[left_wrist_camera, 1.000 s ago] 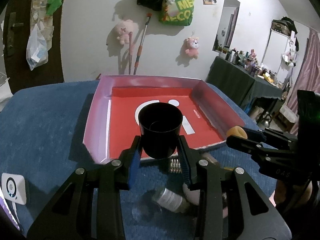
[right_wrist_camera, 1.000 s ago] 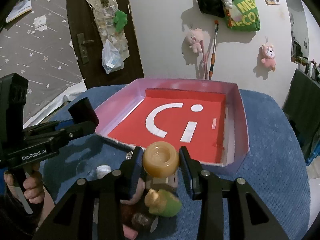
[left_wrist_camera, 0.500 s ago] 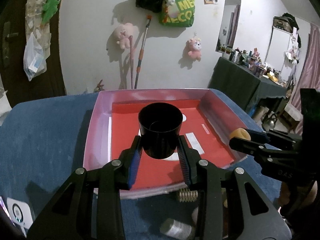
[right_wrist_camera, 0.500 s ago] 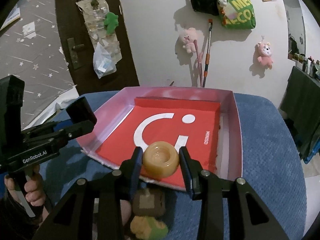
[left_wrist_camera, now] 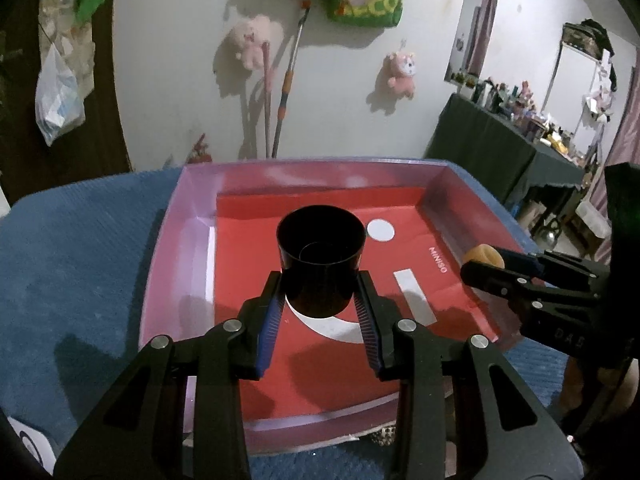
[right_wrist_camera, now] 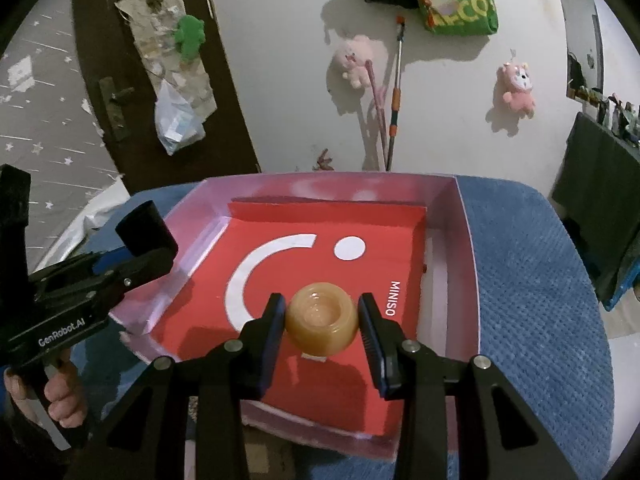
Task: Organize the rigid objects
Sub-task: 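Carry the black cup into the red box with the left tool while the right tool carries the ring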
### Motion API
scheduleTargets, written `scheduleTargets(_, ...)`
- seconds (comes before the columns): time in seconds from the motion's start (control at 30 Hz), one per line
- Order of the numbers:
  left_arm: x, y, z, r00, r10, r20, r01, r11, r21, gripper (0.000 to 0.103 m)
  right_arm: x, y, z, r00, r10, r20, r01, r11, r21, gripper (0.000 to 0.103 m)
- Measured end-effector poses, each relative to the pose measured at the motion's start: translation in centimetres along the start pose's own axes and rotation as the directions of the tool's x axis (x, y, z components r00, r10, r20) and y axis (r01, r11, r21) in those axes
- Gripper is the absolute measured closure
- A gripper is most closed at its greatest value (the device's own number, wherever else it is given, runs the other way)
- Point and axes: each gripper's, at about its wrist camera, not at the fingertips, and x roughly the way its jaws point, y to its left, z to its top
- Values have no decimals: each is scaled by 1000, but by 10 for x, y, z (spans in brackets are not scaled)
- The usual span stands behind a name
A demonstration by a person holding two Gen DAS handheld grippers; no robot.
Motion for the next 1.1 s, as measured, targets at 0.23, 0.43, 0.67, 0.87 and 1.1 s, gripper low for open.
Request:
scheduleTargets(0.23,27,8,-5,996,7,-88,-11,999,-37,69,20,-2,6,998,-26,-54,26,1000,-6,63)
scheduleTargets(0.43,42,16,-11,988,17,-154,-26,998,-56,69,40,-9,5,992,-21,-126,24,1000,18,63)
scheduleTargets(0.67,52,21,-13,977,20,-214,-36,997,-71,69,55,-5,2,984,-38,-176,39,999,0,63)
scheduleTargets(0.87,62,27,-15,966,16,-259,-38,996,-79,69,66,-6,1,979,-38,-202,41,999,8,63)
scheduleTargets(1.1,62,24,-15,960,39,-276,-53,998,-45,69,75,-3,-1,972,-54,-227,54,999,-4,63)
